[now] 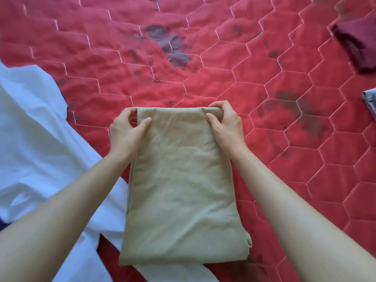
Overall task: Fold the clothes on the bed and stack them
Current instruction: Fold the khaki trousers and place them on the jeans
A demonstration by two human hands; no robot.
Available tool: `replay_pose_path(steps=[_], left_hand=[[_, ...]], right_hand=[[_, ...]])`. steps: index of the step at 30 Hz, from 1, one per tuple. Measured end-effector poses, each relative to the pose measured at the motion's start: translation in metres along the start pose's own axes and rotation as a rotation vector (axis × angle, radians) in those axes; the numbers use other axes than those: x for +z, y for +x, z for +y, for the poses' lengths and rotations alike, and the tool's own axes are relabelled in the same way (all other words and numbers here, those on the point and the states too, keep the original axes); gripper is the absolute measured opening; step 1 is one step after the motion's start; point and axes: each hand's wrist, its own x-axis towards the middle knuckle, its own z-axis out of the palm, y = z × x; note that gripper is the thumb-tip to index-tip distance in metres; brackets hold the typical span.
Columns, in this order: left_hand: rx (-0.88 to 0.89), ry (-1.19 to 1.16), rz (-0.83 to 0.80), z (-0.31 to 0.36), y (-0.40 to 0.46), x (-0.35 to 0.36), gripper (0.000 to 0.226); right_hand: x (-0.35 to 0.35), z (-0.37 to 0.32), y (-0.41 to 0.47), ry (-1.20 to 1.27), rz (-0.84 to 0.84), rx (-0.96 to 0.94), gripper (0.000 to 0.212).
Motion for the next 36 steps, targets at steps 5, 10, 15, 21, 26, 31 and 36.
replay_pose_path(steps=[5, 10, 15, 21, 26, 31, 36], left_hand=[[0.033, 0.17, -0.022, 0.0, 0.011, 0.003, 0.039], [0.465, 0.627, -0.002, 0.01, 0.004, 0.023, 0.056], [0.563, 0.942, -0.29, -0.009, -0.01, 0.052, 0.061], [0.396, 0.949, -0.181, -0.018, -0.003, 0.048, 0.055], [0.41, 0.91, -0.077, 0.002, -0.032, 0.053, 0.058], [0.386, 0.911, -0.233, -0.04, -0.119, 0.046, 0.057], [0.257, 0.932, -0.253, -0.09, -0.143, -0.022, 0.061]], right_hand=[[0.012, 0.004, 0.011, -0.071, 0.023, 0.049, 0.025], [0.031, -0.002, 0.01, -0.478, 0.215, -0.178, 0.038], [0.081, -0.008, -0.012, -0.753, -0.095, -0.356, 0.049], [0.031, 0.036, 0.014, -0.897, 0.011, 0.098, 0.053], [0.028, 0.014, -0.018, -0.814, 0.194, 0.001, 0.054], [0.064, 0.028, -0.121, -0.867, -0.128, -0.246, 0.056], [0.016, 0.072, -0.142, -0.954, -0.097, -0.161, 0.057]])
